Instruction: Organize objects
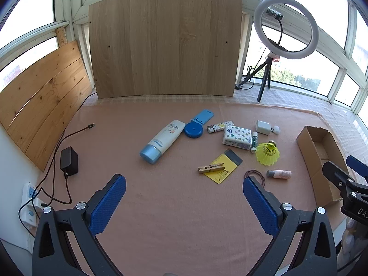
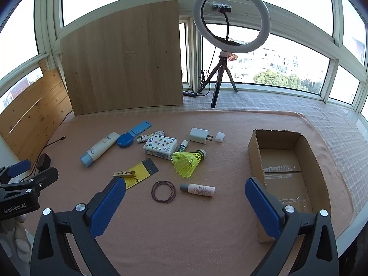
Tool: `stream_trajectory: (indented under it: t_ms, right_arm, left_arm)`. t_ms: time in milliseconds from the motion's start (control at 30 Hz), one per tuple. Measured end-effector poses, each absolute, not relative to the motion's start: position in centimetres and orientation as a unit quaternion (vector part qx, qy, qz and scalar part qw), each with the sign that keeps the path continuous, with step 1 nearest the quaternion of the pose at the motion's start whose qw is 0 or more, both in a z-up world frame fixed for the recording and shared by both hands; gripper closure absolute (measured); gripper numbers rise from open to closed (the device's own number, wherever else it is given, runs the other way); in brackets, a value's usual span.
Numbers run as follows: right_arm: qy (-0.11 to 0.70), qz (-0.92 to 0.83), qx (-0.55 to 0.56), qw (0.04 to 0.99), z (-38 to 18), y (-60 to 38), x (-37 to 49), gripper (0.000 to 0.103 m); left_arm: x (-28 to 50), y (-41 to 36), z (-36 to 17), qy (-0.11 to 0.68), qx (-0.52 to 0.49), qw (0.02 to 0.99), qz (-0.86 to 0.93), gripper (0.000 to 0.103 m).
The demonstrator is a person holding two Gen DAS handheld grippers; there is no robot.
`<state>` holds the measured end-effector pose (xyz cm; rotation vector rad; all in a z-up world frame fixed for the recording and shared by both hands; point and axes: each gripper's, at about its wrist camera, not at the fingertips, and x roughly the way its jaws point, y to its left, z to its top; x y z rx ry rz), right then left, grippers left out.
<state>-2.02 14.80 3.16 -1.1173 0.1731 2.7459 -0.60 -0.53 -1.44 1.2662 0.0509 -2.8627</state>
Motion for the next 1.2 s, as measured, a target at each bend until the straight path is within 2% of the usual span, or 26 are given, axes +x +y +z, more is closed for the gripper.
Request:
stream_trajectory:
  t_ms: [1200]
  right_arm:
    - [0.055,0.924,-0.369,0.087,3.42,14.17,-1.49,0.001]
  left_arm:
    - [0.34,-0.12,-1.18,0.013,0.403,-0.006,-0.915,0.000]
